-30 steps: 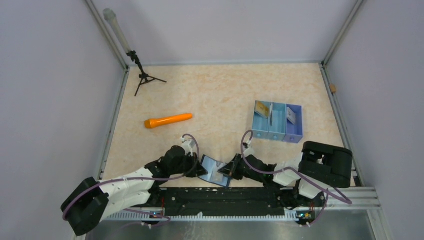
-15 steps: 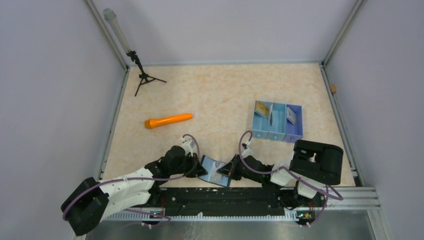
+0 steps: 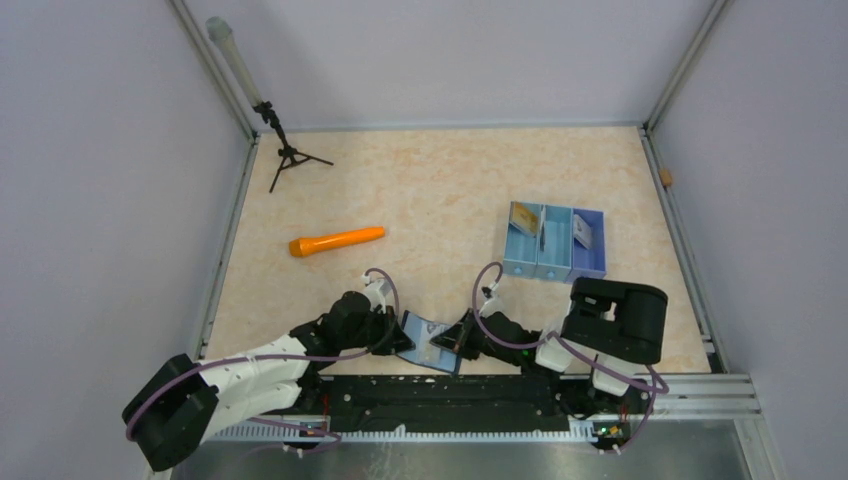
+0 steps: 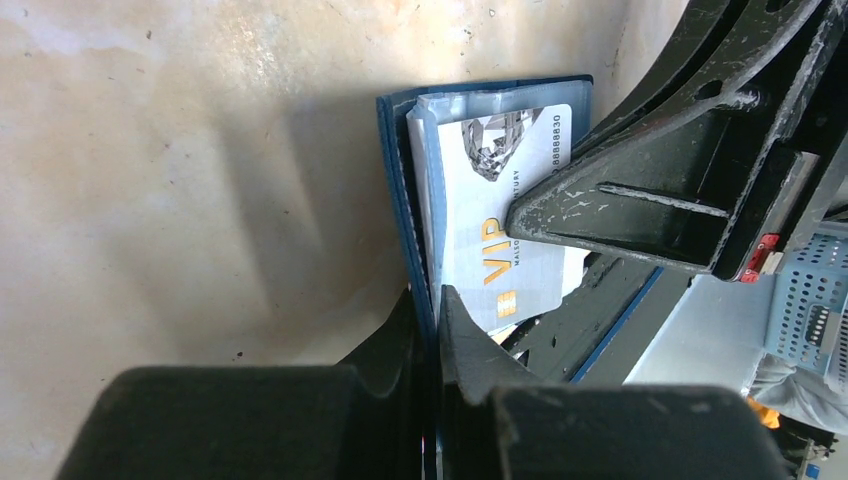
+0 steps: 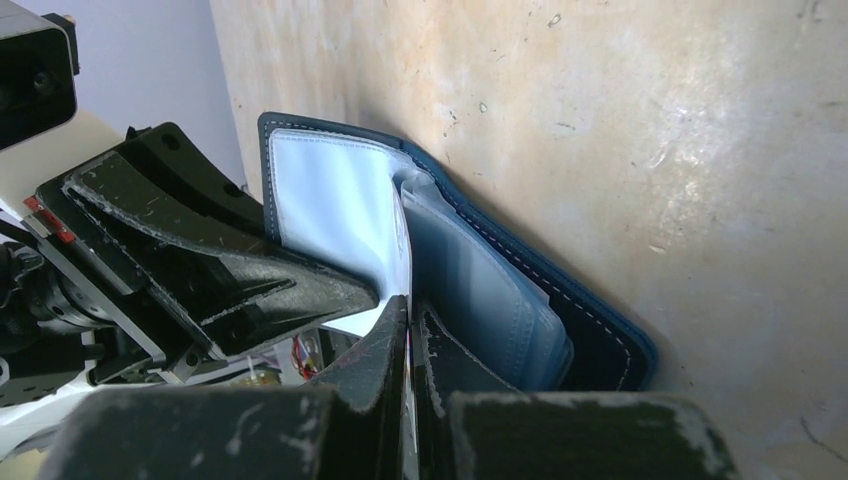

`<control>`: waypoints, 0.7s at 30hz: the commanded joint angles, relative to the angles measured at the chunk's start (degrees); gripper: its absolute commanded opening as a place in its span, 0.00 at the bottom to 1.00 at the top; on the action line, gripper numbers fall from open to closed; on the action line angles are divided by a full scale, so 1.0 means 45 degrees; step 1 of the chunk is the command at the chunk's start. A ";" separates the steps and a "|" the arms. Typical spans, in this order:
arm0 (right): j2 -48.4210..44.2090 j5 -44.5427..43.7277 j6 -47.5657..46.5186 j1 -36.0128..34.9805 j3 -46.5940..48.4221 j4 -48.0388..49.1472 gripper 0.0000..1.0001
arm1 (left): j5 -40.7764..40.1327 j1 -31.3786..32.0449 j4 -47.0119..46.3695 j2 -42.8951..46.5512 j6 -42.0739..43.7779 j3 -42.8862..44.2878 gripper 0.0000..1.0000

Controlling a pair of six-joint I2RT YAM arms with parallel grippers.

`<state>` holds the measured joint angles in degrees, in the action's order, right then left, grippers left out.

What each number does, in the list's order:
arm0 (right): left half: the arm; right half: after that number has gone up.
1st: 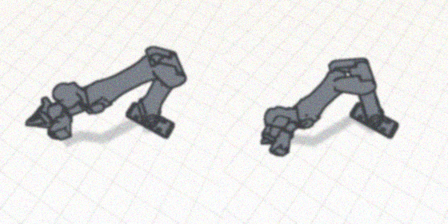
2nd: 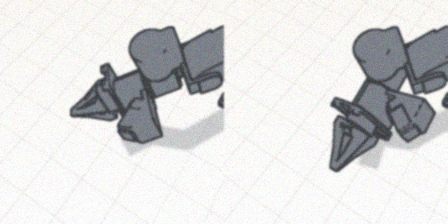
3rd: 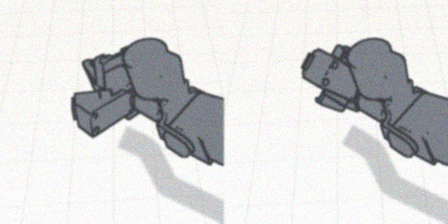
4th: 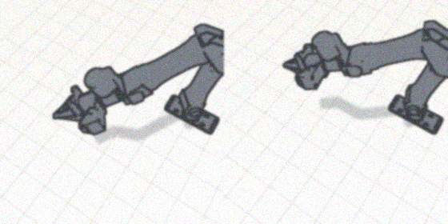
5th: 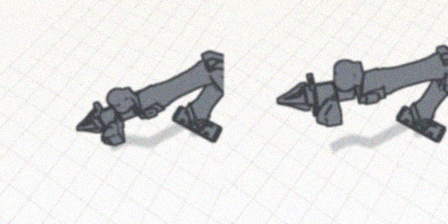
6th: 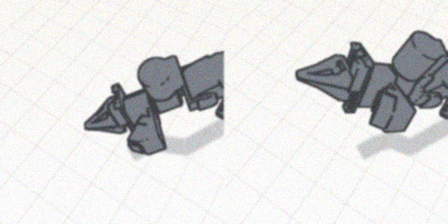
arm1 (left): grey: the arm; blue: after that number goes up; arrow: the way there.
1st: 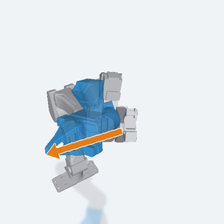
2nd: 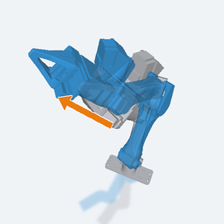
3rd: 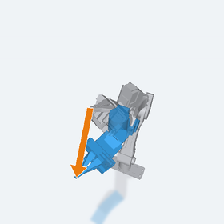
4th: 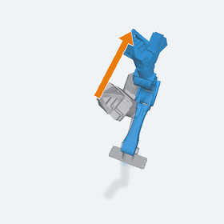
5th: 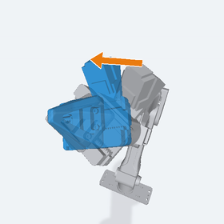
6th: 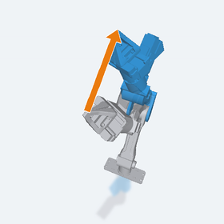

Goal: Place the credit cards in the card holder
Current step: Insert the credit card into the card holder.

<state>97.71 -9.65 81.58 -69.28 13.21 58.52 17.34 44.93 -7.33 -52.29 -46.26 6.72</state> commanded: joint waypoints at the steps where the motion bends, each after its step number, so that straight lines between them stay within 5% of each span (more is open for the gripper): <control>1: 0.0865 -0.0704 -0.0131 -0.0163 0.0016 -0.0297 0.00 | 0.0369 0.0034 -0.0061 -0.0120 0.0257 -0.0058 0.05; 6: 0.1712 -0.0575 0.0275 -0.0157 0.0022 0.0382 0.00 | 0.0191 0.0022 0.0160 -0.0046 0.0260 0.0036 0.19; 14: 0.1440 -0.0937 0.0660 -0.0161 -0.0137 -0.0621 0.00 | -0.1961 0.0002 0.2329 0.0525 -0.0021 0.0708 0.55; 21: 0.1155 -0.1054 0.0677 -0.0165 -0.0026 -0.1490 0.00 | -0.3631 -0.0076 0.4168 0.1226 -0.0540 0.1163 0.65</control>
<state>102.00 -11.16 85.78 -69.38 13.67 62.92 8.69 44.97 1.96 -47.97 -48.27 11.31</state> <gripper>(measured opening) 0.003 0.649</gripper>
